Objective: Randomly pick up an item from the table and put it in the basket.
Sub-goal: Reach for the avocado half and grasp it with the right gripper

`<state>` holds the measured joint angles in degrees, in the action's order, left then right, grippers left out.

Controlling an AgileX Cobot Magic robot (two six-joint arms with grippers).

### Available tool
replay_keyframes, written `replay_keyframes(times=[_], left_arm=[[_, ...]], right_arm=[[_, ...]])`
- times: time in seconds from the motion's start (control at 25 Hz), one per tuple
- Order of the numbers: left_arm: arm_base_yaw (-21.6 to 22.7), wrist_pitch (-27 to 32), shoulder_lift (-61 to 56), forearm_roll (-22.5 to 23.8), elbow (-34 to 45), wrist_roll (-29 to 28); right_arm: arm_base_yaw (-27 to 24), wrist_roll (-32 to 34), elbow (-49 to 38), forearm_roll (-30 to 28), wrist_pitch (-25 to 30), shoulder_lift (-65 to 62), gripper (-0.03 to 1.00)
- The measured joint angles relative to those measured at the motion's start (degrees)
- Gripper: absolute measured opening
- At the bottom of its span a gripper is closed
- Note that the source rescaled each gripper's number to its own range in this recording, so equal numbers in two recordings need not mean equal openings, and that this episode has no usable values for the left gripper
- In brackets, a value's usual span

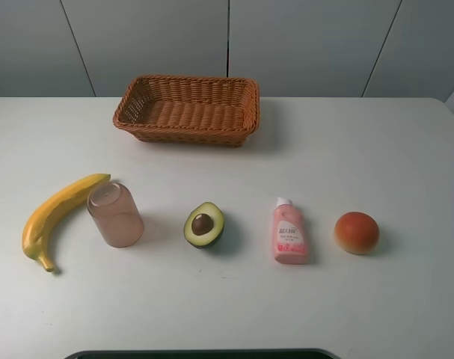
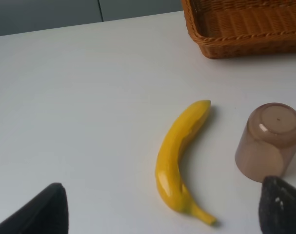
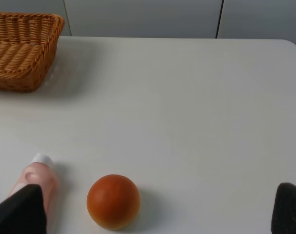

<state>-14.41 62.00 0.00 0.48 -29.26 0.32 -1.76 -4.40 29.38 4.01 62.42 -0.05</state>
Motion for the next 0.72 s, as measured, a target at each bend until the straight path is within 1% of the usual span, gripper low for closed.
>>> replay_keyframes(times=[0.72], left_arm=[[0.00, 0.00, 0.00, 0.00, 0.00, -0.32]], right_arm=[[0.00, 0.00, 0.00, 0.00, 0.00, 0.00, 1.00]])
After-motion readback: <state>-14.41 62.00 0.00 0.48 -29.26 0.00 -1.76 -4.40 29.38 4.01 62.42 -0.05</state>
